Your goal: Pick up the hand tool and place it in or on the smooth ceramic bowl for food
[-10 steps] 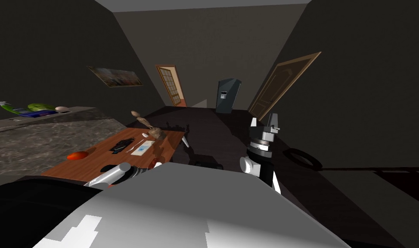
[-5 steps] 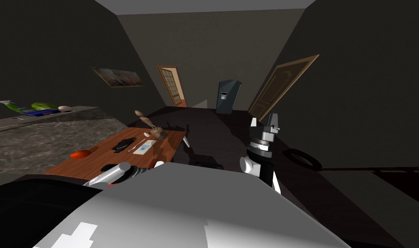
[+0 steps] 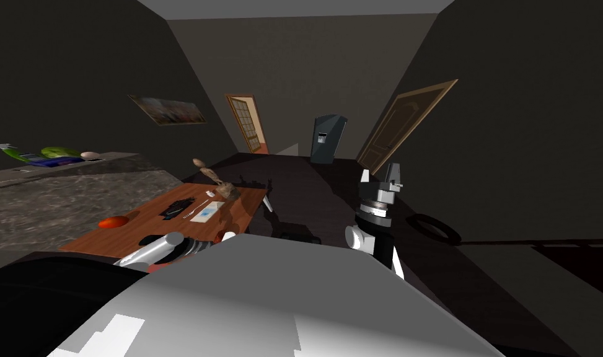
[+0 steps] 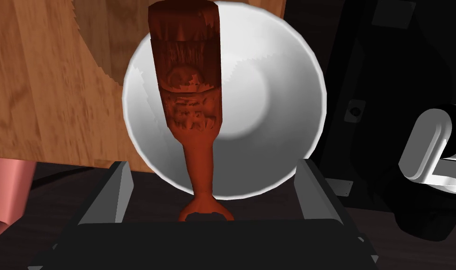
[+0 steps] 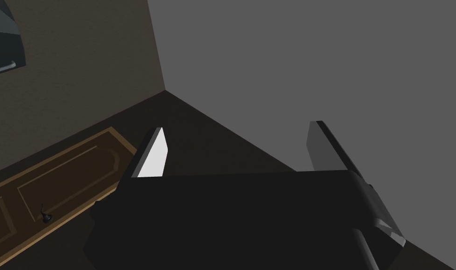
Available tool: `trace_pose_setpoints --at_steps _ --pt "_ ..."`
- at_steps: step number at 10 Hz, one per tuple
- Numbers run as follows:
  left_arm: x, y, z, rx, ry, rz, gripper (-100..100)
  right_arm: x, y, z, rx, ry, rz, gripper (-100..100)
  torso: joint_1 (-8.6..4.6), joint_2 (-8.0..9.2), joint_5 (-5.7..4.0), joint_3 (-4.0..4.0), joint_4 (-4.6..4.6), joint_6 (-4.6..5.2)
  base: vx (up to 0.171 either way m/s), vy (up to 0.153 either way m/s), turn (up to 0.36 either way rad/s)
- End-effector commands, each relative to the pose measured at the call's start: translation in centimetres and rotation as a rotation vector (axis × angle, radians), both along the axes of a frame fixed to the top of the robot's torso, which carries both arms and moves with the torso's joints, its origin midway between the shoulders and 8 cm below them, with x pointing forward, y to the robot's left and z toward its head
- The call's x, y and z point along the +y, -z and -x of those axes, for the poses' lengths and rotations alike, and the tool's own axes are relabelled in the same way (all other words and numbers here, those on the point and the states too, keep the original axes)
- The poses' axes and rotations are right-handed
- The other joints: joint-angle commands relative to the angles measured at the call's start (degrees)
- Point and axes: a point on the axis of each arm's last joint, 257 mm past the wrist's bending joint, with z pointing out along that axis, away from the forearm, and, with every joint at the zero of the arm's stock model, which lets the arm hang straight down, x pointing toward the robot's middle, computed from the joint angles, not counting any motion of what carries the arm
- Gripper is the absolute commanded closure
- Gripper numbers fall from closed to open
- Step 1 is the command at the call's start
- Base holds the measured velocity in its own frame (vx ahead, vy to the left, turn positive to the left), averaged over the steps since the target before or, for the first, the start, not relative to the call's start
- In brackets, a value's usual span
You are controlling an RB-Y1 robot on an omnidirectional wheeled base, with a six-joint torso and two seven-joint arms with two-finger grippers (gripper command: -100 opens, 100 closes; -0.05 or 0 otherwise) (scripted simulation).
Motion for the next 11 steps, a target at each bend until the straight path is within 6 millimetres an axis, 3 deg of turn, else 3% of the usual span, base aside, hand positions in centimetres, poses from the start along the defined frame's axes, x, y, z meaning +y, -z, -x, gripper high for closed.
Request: trace_pose_setpoints --at_steps 1,2,4,5,6,11 --pt "0.8 -1.5 -0.1 0.004 -0.001 0.003 -100 0.0 0.0 0.0 0.000 0.000 0.000 0 0.00 0.00 0.00 0.00 0.00 0.00 -0.013 -0.048 -0.012" --pt "0.8 -1.5 -0.1 0.004 -0.001 0.003 -100 0.0 0.0 0.0 0.000 0.000 0.000 0 -0.04 0.01 -0.01 0.01 0.00 0.00 -0.006 -0.031 -0.003" --pt "1.6 -3.6 -0.3 0.009 0.000 0.006 -100 0.0 0.0 0.0 0.000 0.000 0.000 0 0.02 0.00 0.01 0.00 0.00 0.00 -0.003 -0.031 -0.012" --pt "1.5 -2.9 -0.3 0.005 0.000 0.002 -100 0.0 0.0 0.0 0.000 0.000 0.000 0 -0.01 -0.02 -0.01 -0.01 0.00 0.00 0.000 -0.018 -0.001" --pt "1.5 -3.0 -0.3 0.007 -0.001 0.005 0 0.0 0.0 0.0 0.000 0.000 0.000 0 0.05 -0.03 0.02 -0.01 -0.01 -0.01 0.000 0.000 0.000" --pt "1.5 -3.0 -0.3 0.007 -0.001 0.004 0 0.0 0.0 0.0 0.000 0.000 0.000 0 0.14 -0.03 0.04 -0.02 -0.01 -0.01 0.000 0.000 0.000"
